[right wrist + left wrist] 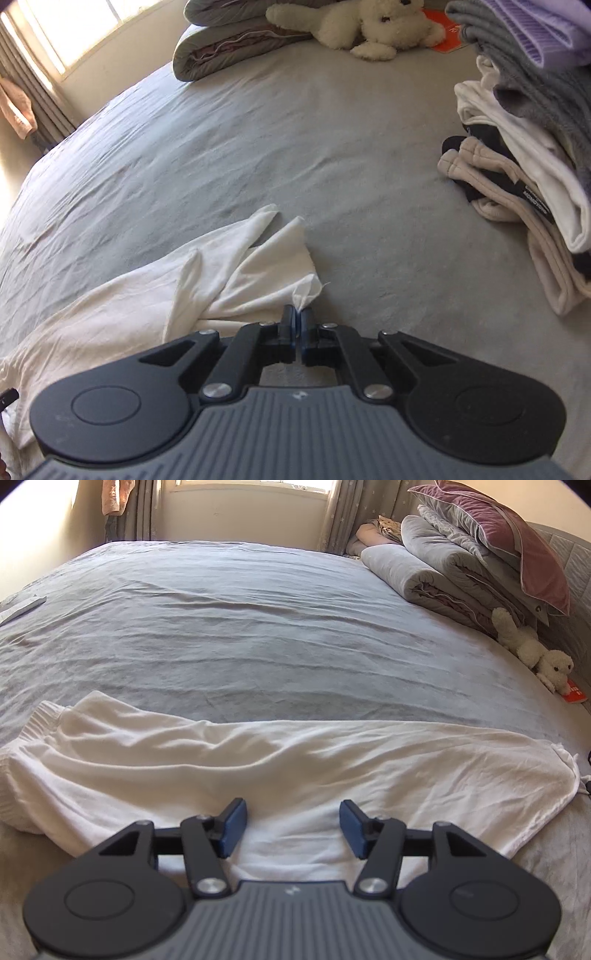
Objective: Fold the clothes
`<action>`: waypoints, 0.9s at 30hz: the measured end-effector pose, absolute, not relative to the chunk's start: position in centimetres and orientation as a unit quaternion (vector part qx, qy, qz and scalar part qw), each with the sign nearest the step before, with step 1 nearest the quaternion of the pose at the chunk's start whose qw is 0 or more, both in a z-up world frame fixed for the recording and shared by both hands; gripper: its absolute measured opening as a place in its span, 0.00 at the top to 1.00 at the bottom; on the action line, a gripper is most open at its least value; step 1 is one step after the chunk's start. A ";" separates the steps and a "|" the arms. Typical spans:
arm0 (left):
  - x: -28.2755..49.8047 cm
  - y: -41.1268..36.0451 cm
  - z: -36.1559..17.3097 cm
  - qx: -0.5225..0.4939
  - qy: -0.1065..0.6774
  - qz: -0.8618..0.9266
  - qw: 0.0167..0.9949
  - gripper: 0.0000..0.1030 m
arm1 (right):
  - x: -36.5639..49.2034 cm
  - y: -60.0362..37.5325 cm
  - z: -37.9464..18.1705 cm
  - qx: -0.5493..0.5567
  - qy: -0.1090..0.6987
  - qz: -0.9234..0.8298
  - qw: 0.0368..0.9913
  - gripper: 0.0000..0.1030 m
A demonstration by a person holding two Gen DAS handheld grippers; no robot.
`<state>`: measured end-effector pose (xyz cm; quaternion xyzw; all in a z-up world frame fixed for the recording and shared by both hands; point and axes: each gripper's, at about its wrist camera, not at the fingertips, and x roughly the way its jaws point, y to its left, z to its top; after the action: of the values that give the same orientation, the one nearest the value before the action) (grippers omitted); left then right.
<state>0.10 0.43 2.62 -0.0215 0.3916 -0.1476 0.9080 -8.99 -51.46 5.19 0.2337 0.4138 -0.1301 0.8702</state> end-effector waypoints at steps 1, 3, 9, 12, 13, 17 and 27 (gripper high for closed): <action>0.1 0.4 2.7 -0.023 0.392 -0.147 0.908 0.44 | -9.1 -51.6 5.6 0.232 0.405 -0.134 0.874 0.92; 0.2 0.5 2.7 -0.027 0.393 -0.146 0.908 0.44 | -9.5 -51.5 6.7 0.214 0.374 -0.154 0.889 0.86; 0.2 0.0 2.5 -0.015 0.390 -0.144 0.909 0.42 | -8.4 -48.7 8.2 0.205 0.341 -0.062 0.915 0.81; 0.2 -0.1 2.5 -0.013 0.389 -0.144 0.910 0.41 | -7.1 -48.9 7.9 0.172 0.352 -0.115 0.913 0.73; 0.2 -0.1 2.5 -0.013 0.389 -0.144 0.910 0.41 | -6.7 -49.7 7.9 0.171 0.345 -0.136 0.913 0.72; 0.3 0.1 2.5 -0.016 0.390 -0.147 0.909 0.41 | -4.9 -53.0 6.6 0.169 0.357 -0.160 0.905 0.68; 0.4 0.2 2.7 -0.026 0.396 -0.149 0.906 0.41 | -3.9 -50.9 5.5 0.102 0.390 -0.106 0.909 0.98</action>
<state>0.44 0.22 2.71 -0.0256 0.3962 -0.1486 0.9057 -3.95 -50.88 5.51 0.1023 0.3903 -0.1059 0.9088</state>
